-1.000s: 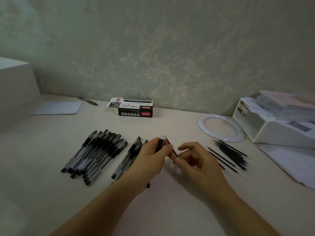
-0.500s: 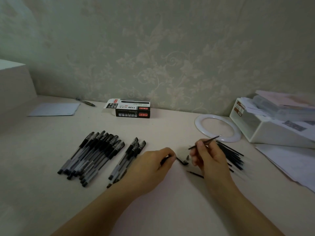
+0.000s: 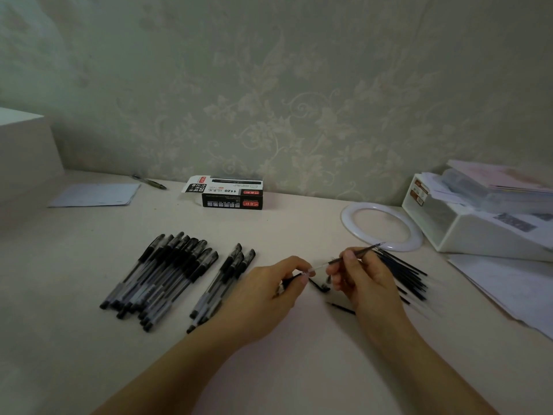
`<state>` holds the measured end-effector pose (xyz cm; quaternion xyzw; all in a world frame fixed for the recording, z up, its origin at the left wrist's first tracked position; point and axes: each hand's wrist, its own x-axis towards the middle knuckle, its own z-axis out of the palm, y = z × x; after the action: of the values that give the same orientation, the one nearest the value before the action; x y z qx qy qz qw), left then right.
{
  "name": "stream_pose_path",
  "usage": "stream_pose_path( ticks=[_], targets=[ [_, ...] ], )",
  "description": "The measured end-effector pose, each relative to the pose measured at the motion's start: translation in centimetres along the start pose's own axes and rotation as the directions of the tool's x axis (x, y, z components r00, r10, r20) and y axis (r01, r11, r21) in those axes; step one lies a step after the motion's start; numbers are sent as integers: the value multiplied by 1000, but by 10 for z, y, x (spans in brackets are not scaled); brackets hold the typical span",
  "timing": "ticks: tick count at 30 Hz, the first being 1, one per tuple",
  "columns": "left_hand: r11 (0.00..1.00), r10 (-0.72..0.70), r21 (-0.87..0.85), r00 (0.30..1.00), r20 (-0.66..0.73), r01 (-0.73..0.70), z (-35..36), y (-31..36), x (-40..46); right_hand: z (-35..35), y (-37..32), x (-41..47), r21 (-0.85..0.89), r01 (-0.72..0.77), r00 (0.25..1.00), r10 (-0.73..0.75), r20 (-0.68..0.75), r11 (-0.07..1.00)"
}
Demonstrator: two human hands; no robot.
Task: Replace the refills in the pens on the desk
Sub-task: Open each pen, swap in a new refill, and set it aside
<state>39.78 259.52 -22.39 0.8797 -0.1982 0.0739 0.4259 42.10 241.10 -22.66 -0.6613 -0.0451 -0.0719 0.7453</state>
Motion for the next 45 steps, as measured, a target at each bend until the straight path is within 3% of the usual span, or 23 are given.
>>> stream_pose_path(
  ticks=[8, 19, 24, 28, 31, 36, 39, 42, 45],
  targets=[
    [997, 8, -73, 1000, -21, -10, 1, -2, 2, -2, 1, 1, 79, -14, 1000, 13, 13, 997],
    [996, 22, -90, 999, 29, -19, -1, -2, 1, -3, 0, 0, 43, -10, 1000, 9, 28, 999],
    [994, 46, -98, 998, 43, -41, 2, -1, 0, 1, -2, -6, -154, 40, 984, -12, 179, 987],
    [981, 60, -185, 998, 10, -57, 1, 0, 0, 5, -4, -12, -300, 168, 952, -76, 295, 939],
    [974, 93, -201, 994, -61, -103, 0, 1, 1, 4, -5, -12, -325, 208, 958, -126, 256, 923],
    [982, 72, -167, 991, -112, -90, -3, -1, 2, -5, -2, -4, -438, 175, 982, -188, 14, 882],
    [994, 56, -88, 993, -100, -65, -3, -3, 2, -18, 3, 4, -569, 194, 952, -293, -87, 799],
    [998, 53, 48, 995, -84, -49, -2, -6, 0, -24, 4, 5, -664, 235, 931, -362, -58, 710],
    [993, 36, 111, 996, -82, -26, -2, -8, 0, -19, 6, 4, -726, 284, 938, -339, 75, 626]
  ],
)
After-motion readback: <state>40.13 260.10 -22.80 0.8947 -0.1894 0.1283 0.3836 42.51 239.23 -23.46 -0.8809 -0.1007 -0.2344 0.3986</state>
